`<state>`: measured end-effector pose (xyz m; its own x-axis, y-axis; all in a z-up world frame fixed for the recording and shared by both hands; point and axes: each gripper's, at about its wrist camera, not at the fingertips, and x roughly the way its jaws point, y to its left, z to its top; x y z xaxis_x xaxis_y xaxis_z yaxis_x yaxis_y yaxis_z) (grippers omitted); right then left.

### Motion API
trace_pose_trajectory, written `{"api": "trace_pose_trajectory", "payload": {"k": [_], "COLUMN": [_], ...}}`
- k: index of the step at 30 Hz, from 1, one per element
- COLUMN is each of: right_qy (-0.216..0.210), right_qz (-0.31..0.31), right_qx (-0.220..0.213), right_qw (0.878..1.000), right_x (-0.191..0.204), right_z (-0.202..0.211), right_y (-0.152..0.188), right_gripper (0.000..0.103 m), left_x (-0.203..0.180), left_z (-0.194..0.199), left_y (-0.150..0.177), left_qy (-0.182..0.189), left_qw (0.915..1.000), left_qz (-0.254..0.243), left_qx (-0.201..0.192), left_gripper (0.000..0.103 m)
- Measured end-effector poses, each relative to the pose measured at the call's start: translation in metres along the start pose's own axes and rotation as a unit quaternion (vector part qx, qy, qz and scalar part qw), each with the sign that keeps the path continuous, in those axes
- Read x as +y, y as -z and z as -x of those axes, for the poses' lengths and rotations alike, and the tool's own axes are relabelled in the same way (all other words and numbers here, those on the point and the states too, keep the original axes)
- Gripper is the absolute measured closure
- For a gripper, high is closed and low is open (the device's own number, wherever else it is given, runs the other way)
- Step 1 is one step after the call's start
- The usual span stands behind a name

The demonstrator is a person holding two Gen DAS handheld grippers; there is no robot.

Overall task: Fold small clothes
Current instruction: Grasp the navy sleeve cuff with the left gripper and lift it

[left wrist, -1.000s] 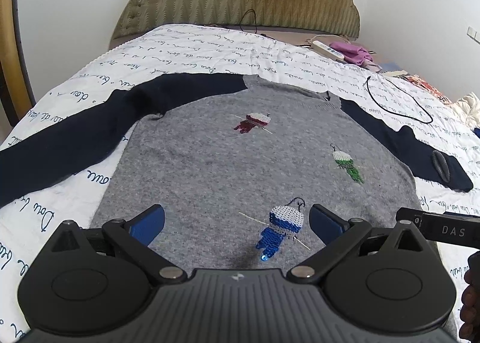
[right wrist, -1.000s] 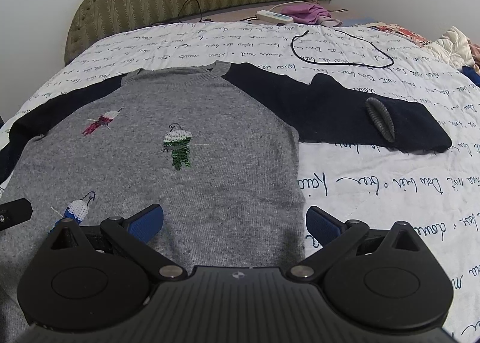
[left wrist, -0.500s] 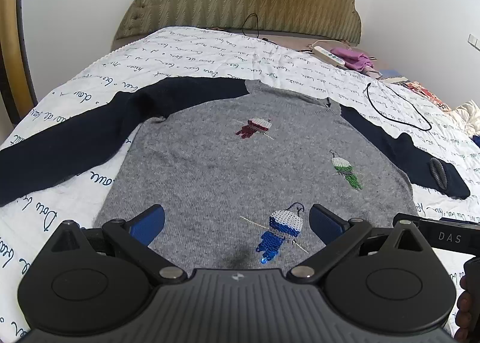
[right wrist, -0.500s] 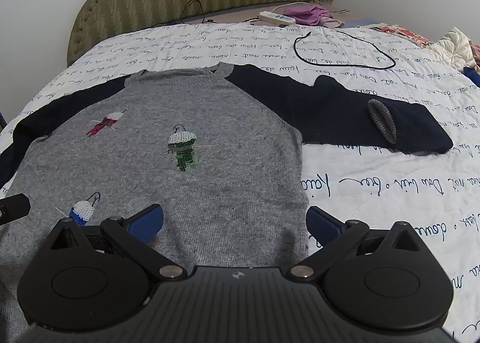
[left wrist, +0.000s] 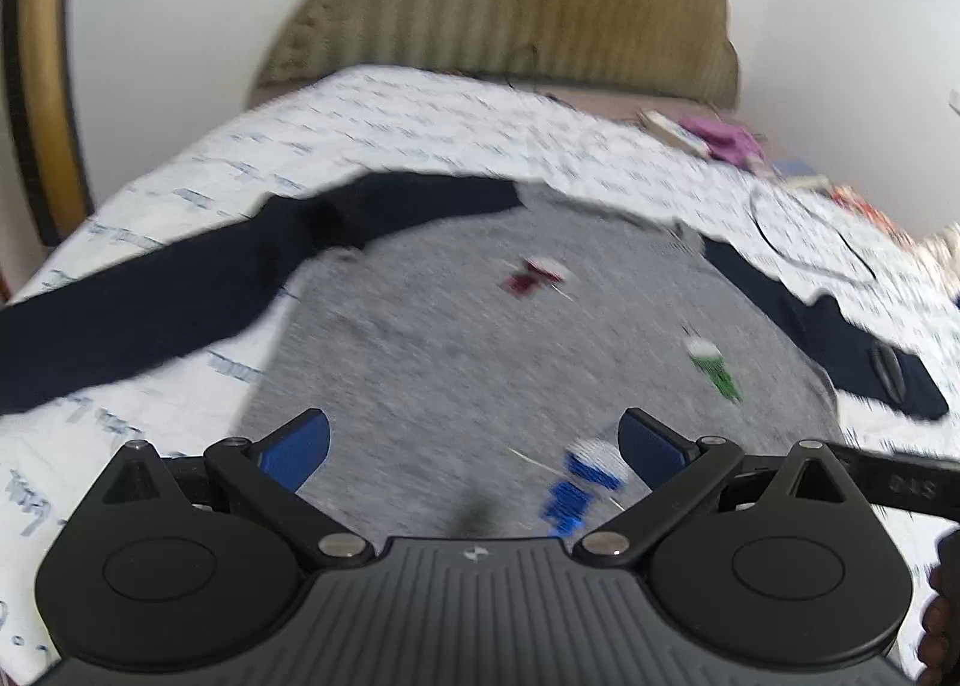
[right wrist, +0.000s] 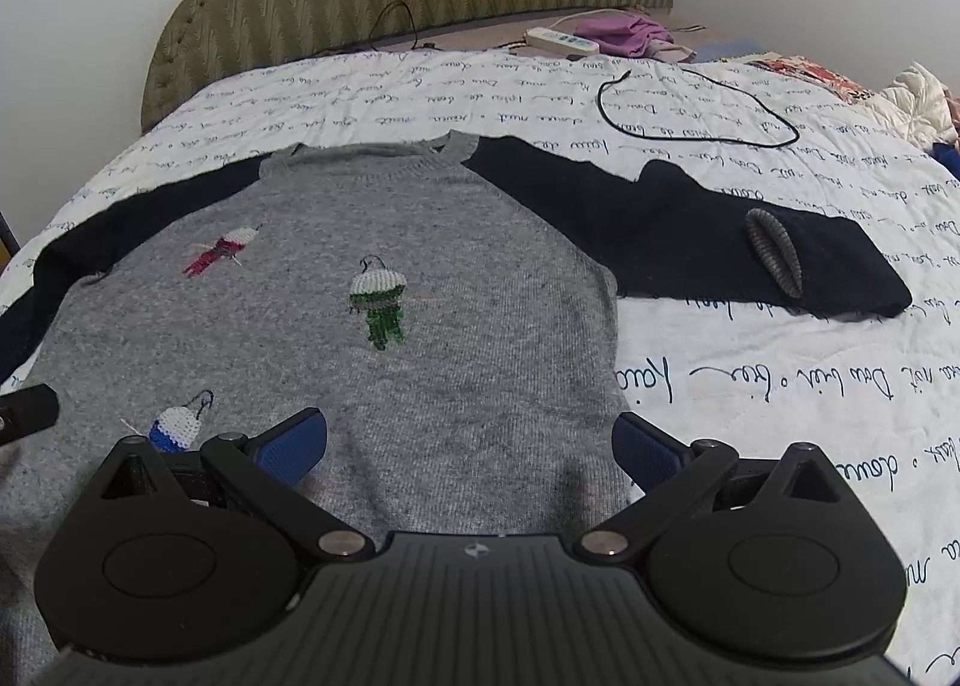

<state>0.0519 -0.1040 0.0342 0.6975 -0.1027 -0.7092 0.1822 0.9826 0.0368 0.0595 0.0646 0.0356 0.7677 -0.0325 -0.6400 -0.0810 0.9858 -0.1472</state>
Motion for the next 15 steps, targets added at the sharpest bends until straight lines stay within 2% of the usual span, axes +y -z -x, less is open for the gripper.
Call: {"api": "trace_pose_trajectory", "payload": {"k": [2, 4, 6, 7, 9, 11, 12, 14, 15], "right_qy": [-0.008, -0.019, -0.034, -0.041, -0.047, -0.049, -0.052, -0.059, -0.063], "right_qz": [-0.003, -0.008, -0.014, -0.015, -0.01, 0.0, 0.004, 0.009, 0.013], "right_qx": [-0.008, -0.014, -0.016, -0.014, -0.009, -0.012, -0.013, -0.012, -0.011], "right_qw": [1.0, 1.0, 0.999, 0.999, 0.999, 0.999, 0.999, 0.998, 0.998], "right_x": [-0.002, -0.003, -0.004, -0.003, 0.001, 0.006, 0.008, 0.012, 0.015], "right_z": [0.004, 0.007, 0.007, 0.007, 0.005, 0.005, 0.006, 0.006, 0.005], "right_y": [-0.001, -0.002, -0.002, -0.002, -0.003, -0.004, -0.004, -0.003, -0.003], "right_gripper": [0.0, 0.0, 0.0, 0.0, 0.0, 0.0, 0.0, 0.0, 0.0], "left_x": [0.022, 0.053, 0.096, 0.119, 0.167, 0.205, 0.22, 0.243, 0.253], "left_z": [0.006, 0.009, 0.01, 0.011, 0.016, 0.024, 0.027, 0.029, 0.028], "left_y": [-0.002, -0.004, -0.007, -0.007, 0.001, 0.014, 0.02, 0.034, 0.04], "left_qy": [-0.015, -0.035, -0.049, -0.05, -0.053, -0.061, -0.062, -0.063, -0.055], "left_qw": [0.999, 0.994, 0.9806, 0.969, 0.9319, 0.8854, 0.8666, 0.8338, 0.822], "left_qz": [0.035, 0.094, 0.182, 0.235, 0.35, 0.449, 0.482, 0.535, 0.554], "left_qx": [-0.024, -0.043, -0.053, -0.057, -0.078, -0.105, -0.114, -0.122, -0.121], "left_gripper": [0.0, 0.0, 0.0, 0.0, 0.0, 0.0, 0.0, 0.0, 0.0]}}
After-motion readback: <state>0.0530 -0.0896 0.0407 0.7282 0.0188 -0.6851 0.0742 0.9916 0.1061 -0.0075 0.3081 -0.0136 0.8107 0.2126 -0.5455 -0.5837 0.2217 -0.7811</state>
